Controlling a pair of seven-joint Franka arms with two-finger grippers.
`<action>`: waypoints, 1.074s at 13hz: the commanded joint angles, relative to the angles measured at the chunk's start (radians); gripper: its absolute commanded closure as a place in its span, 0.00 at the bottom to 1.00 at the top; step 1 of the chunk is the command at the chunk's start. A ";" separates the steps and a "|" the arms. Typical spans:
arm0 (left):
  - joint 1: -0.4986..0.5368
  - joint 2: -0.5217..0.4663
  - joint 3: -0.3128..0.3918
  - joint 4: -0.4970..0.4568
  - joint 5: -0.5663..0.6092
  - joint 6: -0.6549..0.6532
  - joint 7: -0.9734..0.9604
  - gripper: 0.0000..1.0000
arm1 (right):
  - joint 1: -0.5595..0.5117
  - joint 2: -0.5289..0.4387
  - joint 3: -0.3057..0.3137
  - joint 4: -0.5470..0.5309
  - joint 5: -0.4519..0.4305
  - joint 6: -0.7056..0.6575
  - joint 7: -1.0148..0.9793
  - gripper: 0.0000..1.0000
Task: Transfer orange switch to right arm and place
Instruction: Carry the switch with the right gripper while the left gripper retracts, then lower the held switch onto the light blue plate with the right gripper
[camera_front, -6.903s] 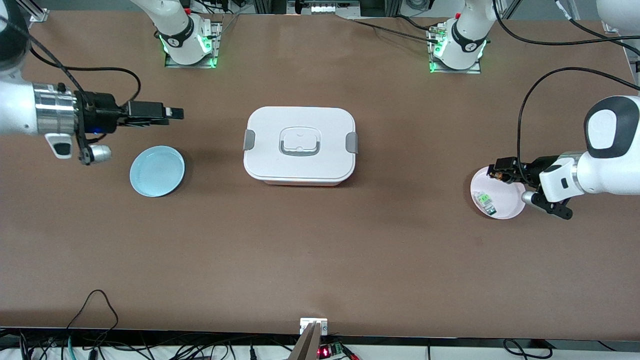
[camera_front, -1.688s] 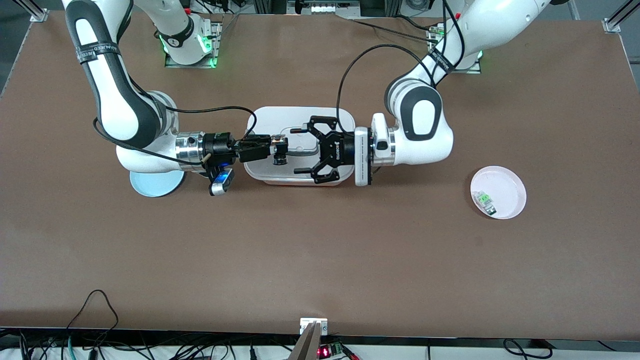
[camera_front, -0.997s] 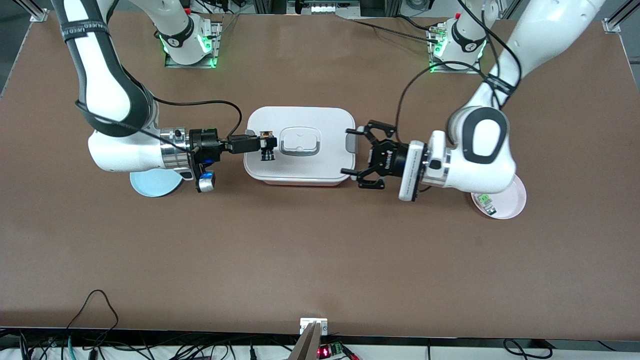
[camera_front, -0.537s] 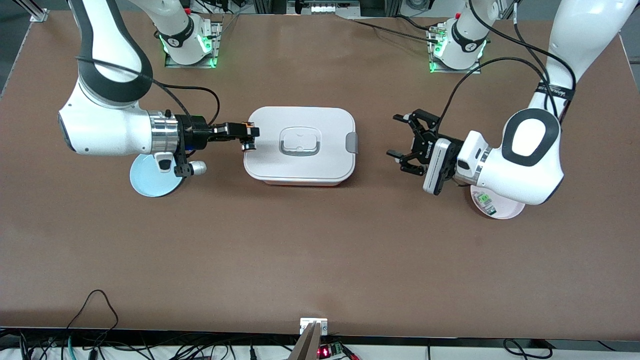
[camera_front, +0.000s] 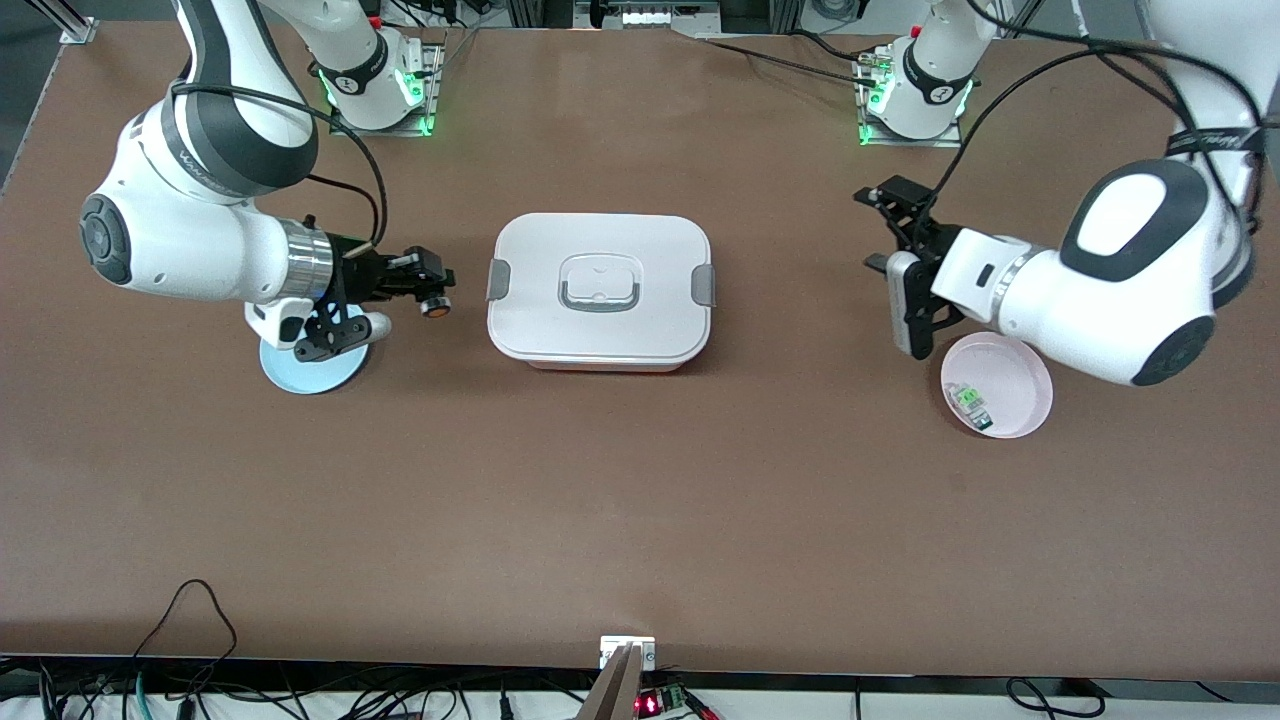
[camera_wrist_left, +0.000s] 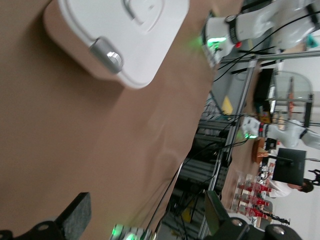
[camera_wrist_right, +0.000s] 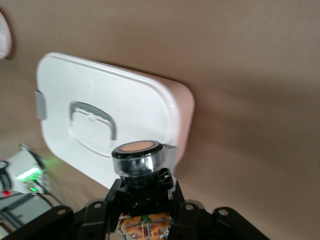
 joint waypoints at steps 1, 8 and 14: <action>-0.001 0.004 -0.009 0.126 0.179 -0.085 -0.158 0.00 | -0.045 -0.011 0.009 -0.018 -0.117 0.000 -0.146 0.86; -0.050 0.027 0.008 0.238 0.596 0.056 -0.363 0.00 | -0.111 0.005 0.009 -0.065 -0.450 0.083 -0.510 0.86; -0.250 -0.322 0.388 -0.166 0.476 0.436 -0.398 0.00 | -0.206 0.014 0.009 -0.200 -0.513 0.272 -0.823 0.86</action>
